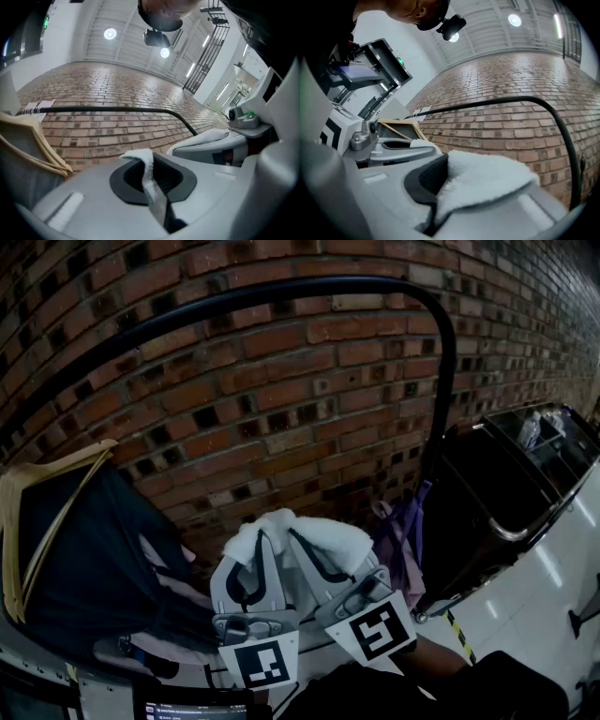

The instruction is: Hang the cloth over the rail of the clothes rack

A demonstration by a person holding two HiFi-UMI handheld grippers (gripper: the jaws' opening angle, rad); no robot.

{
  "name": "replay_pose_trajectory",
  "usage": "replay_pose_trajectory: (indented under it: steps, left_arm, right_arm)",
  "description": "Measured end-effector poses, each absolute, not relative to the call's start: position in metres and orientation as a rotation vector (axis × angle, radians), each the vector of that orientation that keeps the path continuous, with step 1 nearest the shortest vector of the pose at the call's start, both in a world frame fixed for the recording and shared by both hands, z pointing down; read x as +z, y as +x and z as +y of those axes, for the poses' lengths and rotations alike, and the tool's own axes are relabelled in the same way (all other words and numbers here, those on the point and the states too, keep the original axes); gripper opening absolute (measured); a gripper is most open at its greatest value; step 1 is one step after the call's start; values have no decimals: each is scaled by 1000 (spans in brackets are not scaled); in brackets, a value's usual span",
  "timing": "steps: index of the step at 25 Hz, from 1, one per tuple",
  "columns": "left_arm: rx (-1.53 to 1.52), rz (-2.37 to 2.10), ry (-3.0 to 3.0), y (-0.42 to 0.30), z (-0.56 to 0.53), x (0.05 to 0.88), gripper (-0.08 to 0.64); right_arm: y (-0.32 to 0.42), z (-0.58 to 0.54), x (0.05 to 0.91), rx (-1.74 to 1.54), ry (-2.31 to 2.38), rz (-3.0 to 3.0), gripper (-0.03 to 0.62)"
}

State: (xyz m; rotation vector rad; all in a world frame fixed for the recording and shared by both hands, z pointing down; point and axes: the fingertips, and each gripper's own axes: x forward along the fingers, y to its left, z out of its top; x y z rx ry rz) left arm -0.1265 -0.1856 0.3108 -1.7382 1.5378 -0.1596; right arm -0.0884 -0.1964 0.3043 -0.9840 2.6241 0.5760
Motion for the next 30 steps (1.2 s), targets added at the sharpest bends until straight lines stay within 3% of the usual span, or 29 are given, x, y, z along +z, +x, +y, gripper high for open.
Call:
replay_pose_trajectory:
  steps: [4, 16, 24, 30]
  left_arm:
    - [4, 1631, -1778, -127, -173, 264, 17]
    - [85, 1360, -1584, -116, -178, 110, 17]
    - [22, 1404, -1441, -124, -206, -17, 17]
    - [-251, 1401, -921, -152, -243, -141, 16]
  right_arm:
    - [-86, -183, 271, 660, -934, 2620, 12]
    - [-91, -188, 124, 932, -755, 2466, 12]
    - [-100, -205, -8, 1119, -724, 2381, 12]
    - [-119, -264, -128, 1586, -799, 2362, 12]
